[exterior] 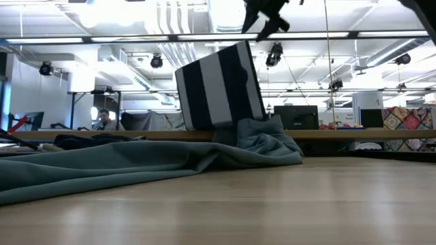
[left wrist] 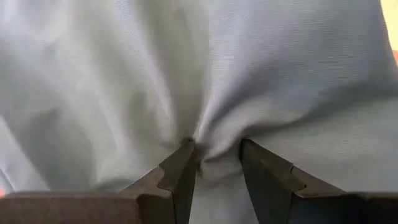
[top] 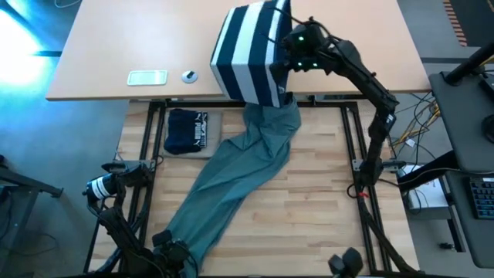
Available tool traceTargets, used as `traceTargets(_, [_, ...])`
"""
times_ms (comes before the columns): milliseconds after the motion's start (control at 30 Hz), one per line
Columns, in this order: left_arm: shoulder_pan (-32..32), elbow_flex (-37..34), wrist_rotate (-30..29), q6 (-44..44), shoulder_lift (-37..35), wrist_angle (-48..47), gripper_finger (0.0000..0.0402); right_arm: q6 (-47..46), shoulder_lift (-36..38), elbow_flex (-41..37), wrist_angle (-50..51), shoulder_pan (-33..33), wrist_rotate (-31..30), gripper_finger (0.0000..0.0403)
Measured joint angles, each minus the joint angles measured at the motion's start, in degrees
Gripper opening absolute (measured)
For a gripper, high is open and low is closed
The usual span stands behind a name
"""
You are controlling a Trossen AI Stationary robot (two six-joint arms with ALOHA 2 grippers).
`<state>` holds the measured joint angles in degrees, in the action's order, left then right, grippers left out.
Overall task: Fold Laundry from Bin
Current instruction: Fold the gray pants
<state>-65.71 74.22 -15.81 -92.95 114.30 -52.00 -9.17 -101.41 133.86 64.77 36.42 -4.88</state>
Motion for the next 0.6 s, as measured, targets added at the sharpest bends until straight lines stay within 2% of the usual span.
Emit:
traceTargets(200, [-0.3, -0.1, -0.2, 0.3, -0.3, -1.5, 0.0116, -3.0, 2.2, 0.0, 0.8, 0.4, 0.9, 0.0328])
traceTargets(367, [-1.3, -0.2, -1.1, 0.4, -0.4, -2.1, 0.0116, 1.9, 2.9, -0.4, 14.7, -2.6, 0.8, 0.0328])
traceTargets(433, [-1.5, -0.2, -1.2, 0.4, -0.4, -2.0, 0.0116, 3.0, 2.4, -1.8, 17.1, -3.9, 0.6, 0.0326])
traceTargets(500, [-1.5, -0.2, -1.1, 0.5, -0.5, -2.0, 0.0116, 6.1, 2.1, -4.2, 14.9, -4.8, 0.3, 0.0325])
traceTargets(600, [-1.5, -0.2, -1.1, 0.5, -0.6, -2.0, 0.0116, 12.1, 2.1, -8.9, 5.8, -5.7, 0.5, 0.0325])
